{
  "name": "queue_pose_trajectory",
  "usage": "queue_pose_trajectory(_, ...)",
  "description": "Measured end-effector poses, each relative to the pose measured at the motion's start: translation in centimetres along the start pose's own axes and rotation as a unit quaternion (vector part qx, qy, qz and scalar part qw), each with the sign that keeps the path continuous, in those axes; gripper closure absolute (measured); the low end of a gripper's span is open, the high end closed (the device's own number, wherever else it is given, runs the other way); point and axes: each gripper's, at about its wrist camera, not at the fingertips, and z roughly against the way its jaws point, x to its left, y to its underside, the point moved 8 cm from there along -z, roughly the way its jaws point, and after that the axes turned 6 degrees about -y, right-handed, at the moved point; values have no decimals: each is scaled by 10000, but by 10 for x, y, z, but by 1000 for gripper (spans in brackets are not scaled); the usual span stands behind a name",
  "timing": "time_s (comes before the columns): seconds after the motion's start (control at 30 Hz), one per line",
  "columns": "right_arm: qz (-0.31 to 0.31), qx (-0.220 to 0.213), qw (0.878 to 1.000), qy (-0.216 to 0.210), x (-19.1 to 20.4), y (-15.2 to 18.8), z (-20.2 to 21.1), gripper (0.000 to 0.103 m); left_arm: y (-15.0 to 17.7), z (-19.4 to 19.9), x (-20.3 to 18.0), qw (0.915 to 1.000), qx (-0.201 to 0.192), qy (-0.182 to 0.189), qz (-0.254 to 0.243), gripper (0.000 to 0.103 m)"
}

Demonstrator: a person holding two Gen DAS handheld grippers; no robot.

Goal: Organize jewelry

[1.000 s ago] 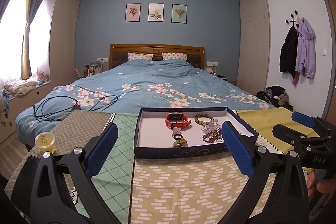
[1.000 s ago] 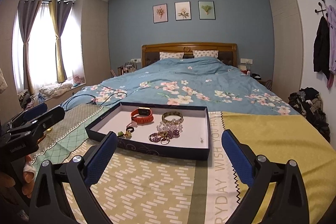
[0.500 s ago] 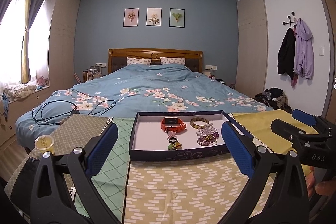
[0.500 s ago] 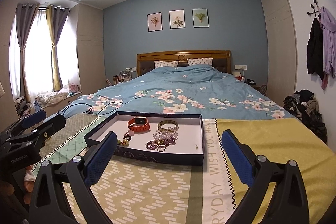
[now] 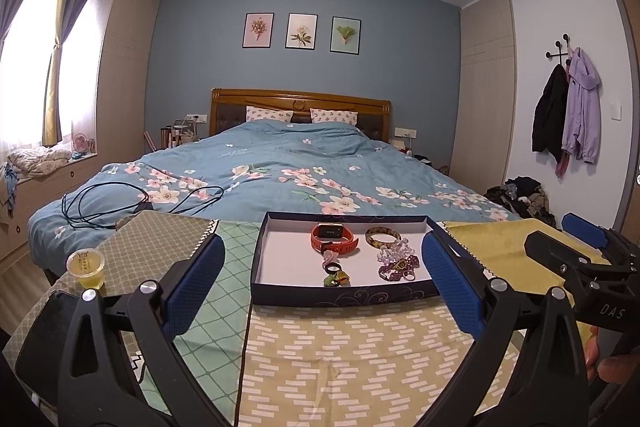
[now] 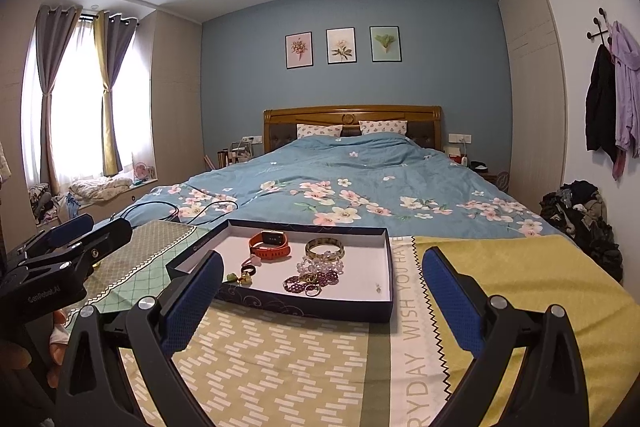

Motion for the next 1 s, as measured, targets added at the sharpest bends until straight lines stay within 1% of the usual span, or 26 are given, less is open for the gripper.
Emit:
queue_pose_trajectory(0.67, -15, -136, 9999, 63, -2, -6, 3, 7, 1, 1, 0, 10000, 12, 29, 10, 6)
queue_pose_trajectory(1.0, 22, -208, 9997, 88, -1, -10, 4, 7, 6, -4, -2, 9998, 169, 82, 48, 6)
